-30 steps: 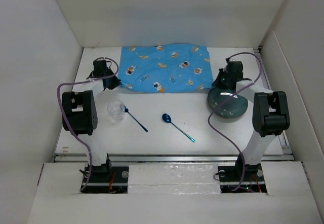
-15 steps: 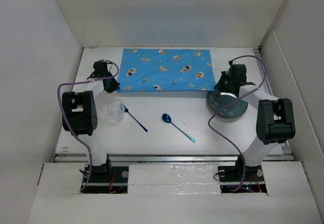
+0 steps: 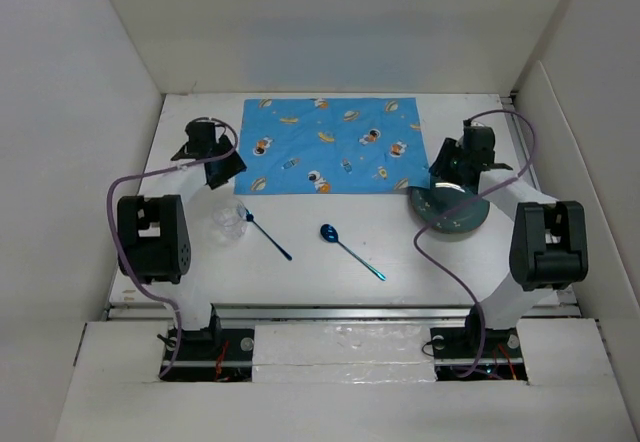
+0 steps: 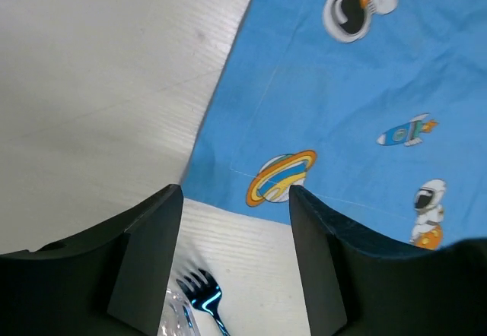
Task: Set the dinner table for one person
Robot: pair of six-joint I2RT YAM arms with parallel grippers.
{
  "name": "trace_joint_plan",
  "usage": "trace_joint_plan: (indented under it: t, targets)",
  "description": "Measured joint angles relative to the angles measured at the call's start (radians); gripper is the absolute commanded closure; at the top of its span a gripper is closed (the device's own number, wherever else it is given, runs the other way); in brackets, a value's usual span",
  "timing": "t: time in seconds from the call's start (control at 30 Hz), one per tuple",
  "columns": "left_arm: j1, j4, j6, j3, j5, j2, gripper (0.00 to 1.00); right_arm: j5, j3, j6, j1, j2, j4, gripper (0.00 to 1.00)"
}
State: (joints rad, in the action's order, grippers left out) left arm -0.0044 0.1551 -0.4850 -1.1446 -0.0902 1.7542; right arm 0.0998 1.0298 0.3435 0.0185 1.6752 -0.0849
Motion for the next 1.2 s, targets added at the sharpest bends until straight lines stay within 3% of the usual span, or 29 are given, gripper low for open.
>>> trace_joint_plan:
  t: [0.1,0.2,0.33,0.43,0.53,0.6,0.67,0.73,0.87,1.2]
  targets:
    - [0.006,0.003,0.0,0.0,0.006,-0.091,0.51,-0.014,-0.004,0.005,-0.007,-0.065,-0.013,0.49]
    - [0.011,-0.008,-0.012,0.001,-0.017,-0.224,0.67,-0.04,-0.053,0.019,-0.022,-0.187,-0.01,0.45]
    - [-0.008,-0.093,-0.045,0.045,-0.133,-0.458,1.0,-0.106,-0.225,0.068,-0.084,-0.436,0.011,0.37]
    - [-0.06,-0.179,-0.072,0.113,-0.246,-0.657,1.0,-0.131,-0.388,0.124,-0.179,-0.624,0.024,0.26]
    - [-0.085,-0.261,-0.102,0.212,-0.349,-0.845,1.0,-0.131,-0.489,0.164,-0.279,-0.713,0.016,0.19]
    - [-0.083,-0.297,-0.121,0.295,-0.397,-0.949,0.97,-0.12,-0.531,0.182,-0.349,-0.716,0.013,0.19]
    - [-0.084,-0.303,-0.127,0.356,-0.443,-1.022,0.83,-0.094,-0.554,0.194,-0.404,-0.679,0.019,0.19]
    - [-0.091,-0.299,-0.109,0.388,-0.469,-1.037,0.81,-0.041,-0.556,0.196,-0.443,-0.603,0.027,0.19]
    - [-0.101,-0.257,-0.071,0.427,-0.512,-1.009,0.8,0.063,-0.554,0.195,-0.463,-0.433,0.07,0.22]
    - [-0.101,-0.232,-0.058,0.458,-0.617,-0.993,0.78,0.126,-0.501,0.242,-0.464,-0.308,0.124,0.51]
